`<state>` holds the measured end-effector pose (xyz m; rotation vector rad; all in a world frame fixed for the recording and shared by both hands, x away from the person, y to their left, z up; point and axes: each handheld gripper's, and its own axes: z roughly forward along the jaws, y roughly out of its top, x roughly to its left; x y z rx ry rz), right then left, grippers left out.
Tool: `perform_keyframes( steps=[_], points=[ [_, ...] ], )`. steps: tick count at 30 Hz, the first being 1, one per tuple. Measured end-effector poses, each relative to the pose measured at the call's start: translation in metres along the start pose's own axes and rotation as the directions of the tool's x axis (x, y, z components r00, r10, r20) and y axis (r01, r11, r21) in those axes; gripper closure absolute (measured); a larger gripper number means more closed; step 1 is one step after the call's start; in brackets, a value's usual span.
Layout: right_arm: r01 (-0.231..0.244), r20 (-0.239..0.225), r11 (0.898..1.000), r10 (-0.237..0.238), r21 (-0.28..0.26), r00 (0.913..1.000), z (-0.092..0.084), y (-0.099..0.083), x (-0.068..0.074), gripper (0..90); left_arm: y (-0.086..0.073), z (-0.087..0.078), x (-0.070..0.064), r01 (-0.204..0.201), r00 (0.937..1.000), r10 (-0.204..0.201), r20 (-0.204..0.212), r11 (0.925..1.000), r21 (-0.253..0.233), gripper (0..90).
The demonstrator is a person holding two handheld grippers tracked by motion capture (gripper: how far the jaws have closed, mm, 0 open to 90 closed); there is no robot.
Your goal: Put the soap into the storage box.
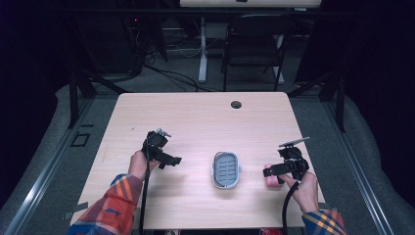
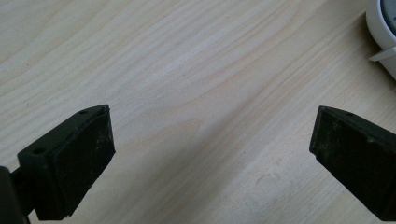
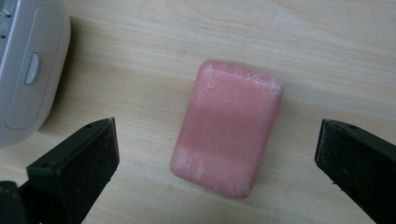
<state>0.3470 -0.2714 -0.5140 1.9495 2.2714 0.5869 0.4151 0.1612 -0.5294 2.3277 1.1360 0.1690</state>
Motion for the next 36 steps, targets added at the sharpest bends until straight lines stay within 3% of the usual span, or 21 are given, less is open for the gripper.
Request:
perform_keyframes(
  steps=[10, 18, 19, 36],
  points=[
    [-0.017, 0.025, 0.998, 0.016, 0.067, 0.9996, 0.018, 0.009, -0.002, 0.0, 0.000, 0.000, 0.000, -0.007, 1.0000, 0.007, 0.007, 0.9999, 0.008, 0.0],
    [-0.012, 0.041, 0.997, 0.009, 0.082, 0.9991, 0.026, 0.009, 0.000, 9.3, 0.000, 0.001, 0.000, -0.006, 1.0000, 0.006, 0.003, 0.9999, 0.010, 0.0],
    [-0.007, 0.045, 0.996, 0.003, 0.093, 0.9990, 0.026, 0.010, -0.001, 13.8, 0.000, 0.001, -0.001, -0.005, 1.0000, 0.005, 0.004, 0.9999, 0.015, 0.0],
    [0.010, 0.066, 0.991, -0.019, 0.131, 0.9976, 0.036, 0.010, 0.001, 29.1, 0.000, 0.001, -0.001, -0.008, 1.0000, 0.008, 0.003, 0.9998, 0.017, 0.0]
  ],
)
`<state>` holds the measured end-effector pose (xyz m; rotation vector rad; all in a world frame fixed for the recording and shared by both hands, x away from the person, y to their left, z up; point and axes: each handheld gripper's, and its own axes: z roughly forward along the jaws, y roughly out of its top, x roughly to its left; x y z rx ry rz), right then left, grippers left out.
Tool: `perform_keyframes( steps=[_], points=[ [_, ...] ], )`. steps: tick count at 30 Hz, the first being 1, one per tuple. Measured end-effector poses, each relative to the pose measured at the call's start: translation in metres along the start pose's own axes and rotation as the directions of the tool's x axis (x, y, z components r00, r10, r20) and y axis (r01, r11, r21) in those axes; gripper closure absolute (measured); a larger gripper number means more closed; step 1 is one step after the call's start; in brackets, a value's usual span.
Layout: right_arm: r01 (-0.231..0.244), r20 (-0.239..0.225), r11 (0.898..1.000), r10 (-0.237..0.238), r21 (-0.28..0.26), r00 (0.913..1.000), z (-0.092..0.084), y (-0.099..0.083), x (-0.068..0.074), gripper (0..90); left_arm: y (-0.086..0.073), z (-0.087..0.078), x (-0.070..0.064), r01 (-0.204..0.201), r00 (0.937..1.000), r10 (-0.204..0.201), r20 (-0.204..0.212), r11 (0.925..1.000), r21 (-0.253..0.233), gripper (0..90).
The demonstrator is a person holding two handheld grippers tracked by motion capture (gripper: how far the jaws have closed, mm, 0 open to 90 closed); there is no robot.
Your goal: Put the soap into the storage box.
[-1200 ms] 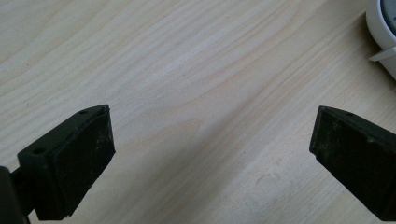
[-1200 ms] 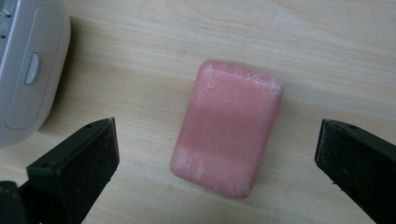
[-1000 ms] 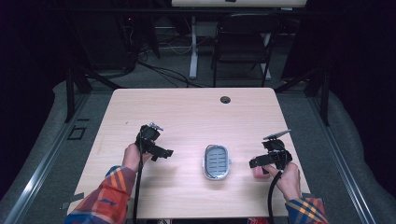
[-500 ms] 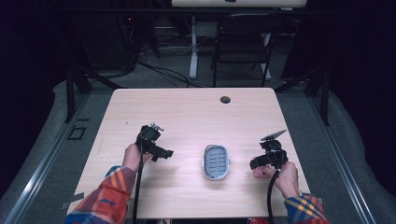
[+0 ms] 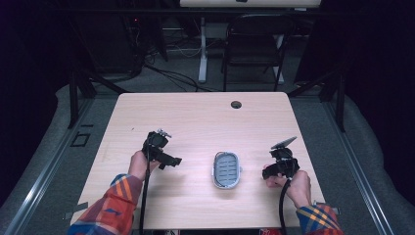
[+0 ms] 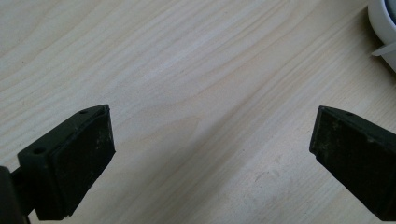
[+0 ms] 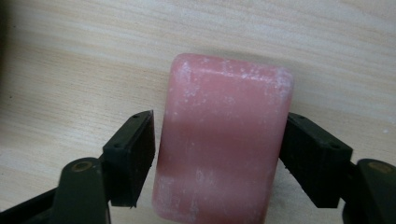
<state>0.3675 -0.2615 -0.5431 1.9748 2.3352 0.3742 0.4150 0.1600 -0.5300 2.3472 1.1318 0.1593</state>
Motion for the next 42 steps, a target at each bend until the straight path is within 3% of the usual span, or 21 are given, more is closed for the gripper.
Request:
perform_keyframes(
  steps=[5, 30, 42],
  points=[
    [0.002, 0.004, 1.000, -0.002, 0.004, 1.0000, 0.000, 0.000, -0.001, 34.9, 0.000, 0.000, 0.000, -0.003, 1.0000, 0.003, 0.000, 1.0000, 0.001, 0.0],
    [0.071, 0.017, 0.997, -0.071, 0.020, 0.9973, 0.001, 0.001, 0.001, 36.4, 0.000, -0.001, -0.003, -0.018, 0.9998, 0.018, 0.001, 0.9998, -0.005, 0.0],
    [0.108, -0.012, 0.994, -0.108, -0.005, 0.9941, -0.019, 0.004, -0.002, 36.5, 0.001, -0.001, -0.003, -0.023, 0.9997, 0.023, 0.011, 0.9997, -0.007, 0.0]
  ],
)
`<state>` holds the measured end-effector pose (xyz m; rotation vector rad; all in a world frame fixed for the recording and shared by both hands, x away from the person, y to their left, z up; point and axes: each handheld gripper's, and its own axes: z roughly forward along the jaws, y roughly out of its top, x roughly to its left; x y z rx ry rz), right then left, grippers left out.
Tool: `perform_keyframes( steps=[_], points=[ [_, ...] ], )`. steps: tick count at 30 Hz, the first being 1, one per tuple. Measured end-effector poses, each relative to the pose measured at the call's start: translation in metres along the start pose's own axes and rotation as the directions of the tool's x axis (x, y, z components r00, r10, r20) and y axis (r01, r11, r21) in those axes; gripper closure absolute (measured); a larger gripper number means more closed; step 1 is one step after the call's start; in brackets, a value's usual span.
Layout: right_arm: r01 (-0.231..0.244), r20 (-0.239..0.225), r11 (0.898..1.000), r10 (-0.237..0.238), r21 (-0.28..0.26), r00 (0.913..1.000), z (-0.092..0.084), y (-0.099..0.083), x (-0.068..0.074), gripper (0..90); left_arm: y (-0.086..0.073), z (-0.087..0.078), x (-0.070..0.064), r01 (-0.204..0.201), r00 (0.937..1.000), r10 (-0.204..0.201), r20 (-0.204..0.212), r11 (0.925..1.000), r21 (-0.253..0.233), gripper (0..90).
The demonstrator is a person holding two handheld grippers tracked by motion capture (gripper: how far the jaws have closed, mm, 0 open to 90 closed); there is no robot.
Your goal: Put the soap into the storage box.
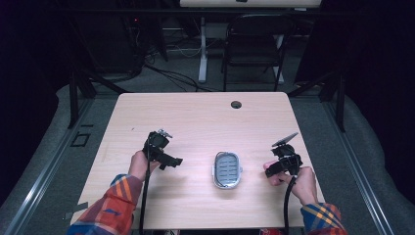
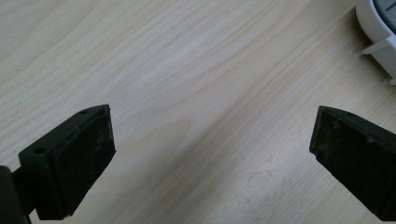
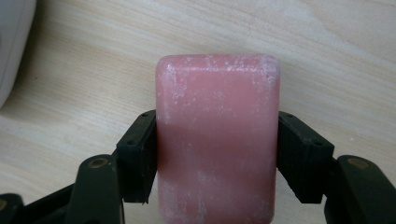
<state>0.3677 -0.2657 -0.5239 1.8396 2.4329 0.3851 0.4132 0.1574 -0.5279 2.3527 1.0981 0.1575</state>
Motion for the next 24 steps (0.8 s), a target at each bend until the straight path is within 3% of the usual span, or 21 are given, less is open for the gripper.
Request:
perform_keyframes(
  steps=[3, 5, 7, 11, 13, 21, 24],
  points=[
    [0.031, -0.003, 0.999, -0.031, 0.009, 0.9995, -0.008, 0.002, 0.001, 36.5, 0.000, -0.001, 0.000, -0.003, 1.0000, 0.003, 0.002, 1.0000, -0.001, 0.0],
    [0.020, -0.003, 1.000, -0.020, -0.019, 0.9998, -0.011, 0.003, 0.002, 36.6, 0.000, -0.001, 0.000, 0.005, 1.0000, -0.005, 0.003, 1.0000, -0.004, 0.0],
    [0.041, -0.012, 0.999, -0.041, 0.005, 0.9991, -0.015, 0.005, 0.000, 36.5, 0.000, 0.000, 0.001, 0.008, 0.9999, -0.008, 0.007, 0.9999, -0.007, 0.0],
    [0.048, -0.021, 0.999, -0.049, -0.009, 0.9986, -0.027, 0.009, 0.001, 36.6, 0.000, 0.000, 0.001, 0.005, 0.9999, -0.005, 0.009, 1.0000, -0.006, 0.0],
    [0.048, -0.027, 0.998, -0.048, -0.028, 0.9985, -0.029, 0.011, 0.003, 36.6, 0.000, 0.000, 0.001, 0.005, 0.9999, -0.005, 0.010, 1.0000, -0.008, 0.0],
    [0.091, -0.048, 0.996, -0.091, -0.004, 0.9947, -0.034, 0.017, 0.009, 36.6, 0.000, 0.000, 0.001, 0.007, 0.9999, -0.007, 0.011, 1.0000, -0.007, 0.0],
    [0.084, -0.045, 0.996, -0.084, -0.020, 0.9954, -0.033, 0.018, 0.011, 36.7, 0.000, 0.000, 0.001, 0.006, 0.9999, -0.006, 0.013, 1.0000, -0.008, 0.0]
  ],
)
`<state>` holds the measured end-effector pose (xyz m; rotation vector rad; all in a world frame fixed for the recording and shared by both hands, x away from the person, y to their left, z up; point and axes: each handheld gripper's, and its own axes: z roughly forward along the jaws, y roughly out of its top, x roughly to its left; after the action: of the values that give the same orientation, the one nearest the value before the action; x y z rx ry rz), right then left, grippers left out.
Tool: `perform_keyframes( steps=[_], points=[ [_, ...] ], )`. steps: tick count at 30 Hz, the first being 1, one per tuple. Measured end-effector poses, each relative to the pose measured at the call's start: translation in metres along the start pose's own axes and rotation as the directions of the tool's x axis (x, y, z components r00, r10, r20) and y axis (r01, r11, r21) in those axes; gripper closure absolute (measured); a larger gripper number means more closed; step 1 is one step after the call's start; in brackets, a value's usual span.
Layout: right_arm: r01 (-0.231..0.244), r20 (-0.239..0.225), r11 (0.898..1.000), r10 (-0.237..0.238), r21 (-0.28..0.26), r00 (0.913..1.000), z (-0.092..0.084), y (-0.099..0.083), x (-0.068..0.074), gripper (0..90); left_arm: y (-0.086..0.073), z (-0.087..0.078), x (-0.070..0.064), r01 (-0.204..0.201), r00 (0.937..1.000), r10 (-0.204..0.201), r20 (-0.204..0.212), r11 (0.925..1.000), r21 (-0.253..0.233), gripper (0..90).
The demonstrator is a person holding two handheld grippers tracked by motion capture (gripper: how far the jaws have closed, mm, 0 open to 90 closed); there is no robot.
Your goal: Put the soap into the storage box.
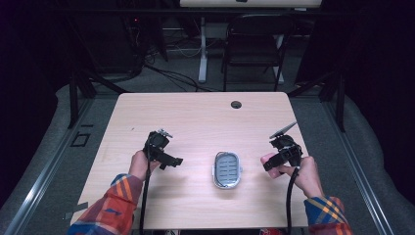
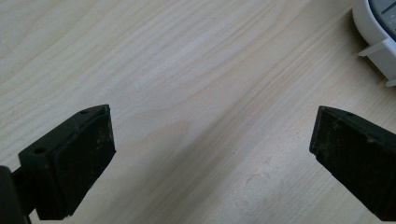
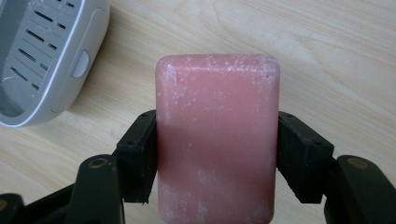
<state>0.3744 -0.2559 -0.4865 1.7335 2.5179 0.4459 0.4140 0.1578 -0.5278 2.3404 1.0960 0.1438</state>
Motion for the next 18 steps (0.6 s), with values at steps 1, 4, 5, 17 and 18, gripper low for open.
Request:
perform_keyframes(
  steps=[1, 4, 5, 17, 18],
  points=[
    [0.011, -0.003, 1.000, -0.011, 0.016, 0.9999, -0.001, 0.001, 0.000, 36.6, 0.000, 0.000, 0.001, -0.001, 1.0000, 0.001, -0.001, 1.0000, 0.000, 0.0],
    [0.014, -0.008, 1.000, -0.014, 0.022, 0.9999, -0.001, 0.003, 0.001, 36.7, 0.000, 0.000, 0.001, -0.001, 1.0000, 0.001, -0.003, 1.0000, -0.001, 0.0],
    [0.015, -0.008, 1.000, -0.015, 0.018, 0.9999, -0.002, 0.004, 0.001, 36.7, 0.000, 0.000, 0.001, -0.001, 1.0000, 0.001, -0.002, 1.0000, -0.001, 0.0],
    [0.041, -0.023, 0.999, -0.040, 0.028, 0.9989, -0.008, 0.013, 0.008, 36.7, 0.001, 0.001, 0.001, -0.004, 1.0000, 0.004, -0.001, 1.0000, 0.001, 0.0],
    [0.045, -0.024, 0.999, -0.044, 0.029, 0.9987, -0.008, 0.014, 0.008, 36.7, 0.001, 0.001, 0.001, -0.004, 1.0000, 0.004, 0.000, 1.0000, 0.000, 0.0]
  ],
)
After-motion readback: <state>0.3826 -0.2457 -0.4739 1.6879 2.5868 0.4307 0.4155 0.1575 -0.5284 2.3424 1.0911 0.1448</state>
